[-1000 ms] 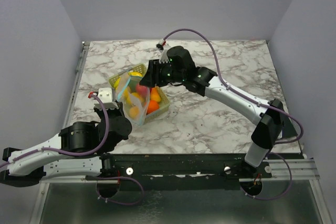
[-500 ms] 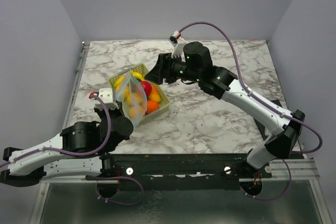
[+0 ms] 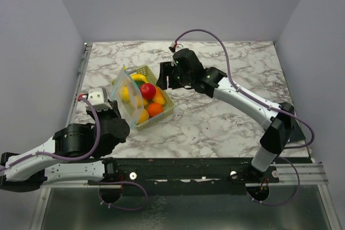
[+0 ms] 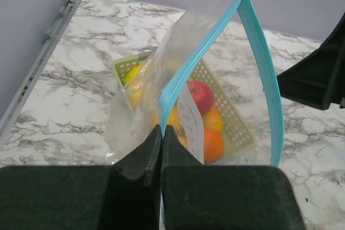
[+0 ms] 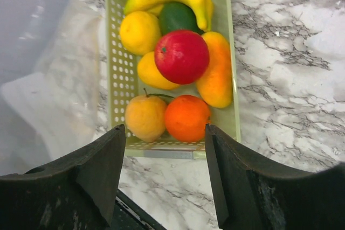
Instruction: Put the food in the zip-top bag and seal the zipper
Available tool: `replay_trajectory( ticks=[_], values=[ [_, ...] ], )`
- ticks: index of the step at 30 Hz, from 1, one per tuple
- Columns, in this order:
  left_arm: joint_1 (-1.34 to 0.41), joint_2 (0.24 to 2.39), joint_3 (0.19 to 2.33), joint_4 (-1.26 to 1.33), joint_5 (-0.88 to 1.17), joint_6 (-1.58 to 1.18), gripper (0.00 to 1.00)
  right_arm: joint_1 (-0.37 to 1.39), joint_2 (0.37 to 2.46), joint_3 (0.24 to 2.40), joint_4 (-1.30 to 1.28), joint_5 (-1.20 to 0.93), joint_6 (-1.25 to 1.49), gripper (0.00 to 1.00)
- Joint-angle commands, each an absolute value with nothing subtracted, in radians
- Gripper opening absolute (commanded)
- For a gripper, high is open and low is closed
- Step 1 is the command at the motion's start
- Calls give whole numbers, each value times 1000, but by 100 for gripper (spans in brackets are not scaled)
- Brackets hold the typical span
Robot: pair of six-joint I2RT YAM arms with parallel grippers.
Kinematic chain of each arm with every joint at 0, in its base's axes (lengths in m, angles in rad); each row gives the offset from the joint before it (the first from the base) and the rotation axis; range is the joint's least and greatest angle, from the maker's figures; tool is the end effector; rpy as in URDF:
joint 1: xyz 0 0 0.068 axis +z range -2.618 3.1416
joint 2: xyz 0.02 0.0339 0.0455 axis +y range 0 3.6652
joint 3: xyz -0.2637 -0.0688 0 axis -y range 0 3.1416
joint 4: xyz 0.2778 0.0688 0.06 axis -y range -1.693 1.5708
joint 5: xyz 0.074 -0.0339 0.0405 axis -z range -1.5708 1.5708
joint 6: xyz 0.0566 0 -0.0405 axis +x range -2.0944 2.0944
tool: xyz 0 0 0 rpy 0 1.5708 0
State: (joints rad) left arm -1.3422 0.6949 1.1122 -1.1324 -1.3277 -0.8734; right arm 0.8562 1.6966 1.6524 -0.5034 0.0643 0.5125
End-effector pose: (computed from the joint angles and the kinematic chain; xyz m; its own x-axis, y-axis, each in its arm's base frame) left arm 0.0792 -0.0979 0.3923 -0.1478 -0.1788 -0.9727 -0.0700 0.9830 -0.1700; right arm 0.2941 0.3335 0.3548 -0.6494 -0.0018 -0.7605 -0.4583 0.7989 0.3895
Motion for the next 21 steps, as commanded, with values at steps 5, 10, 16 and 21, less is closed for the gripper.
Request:
replay_trajectory(
  ticks=[5, 10, 16, 21],
  values=[
    [-1347, 676, 1180, -1193, -1413, -899, 0, 824, 1856, 1757, -569, 71, 450, 66],
    [-1347, 679, 1187, -1193, -1419, -899, 0, 804, 1954, 1814, -581, 80, 435, 64],
    [-1345, 665, 1200, -1190, -1425, -891, 0, 787, 2049, 1875, -598, 116, 411, 60],
    [-1347, 645, 1194, -1169, -1424, -867, 0, 773, 2122, 1914, -603, 108, 405, 56]
  ],
)
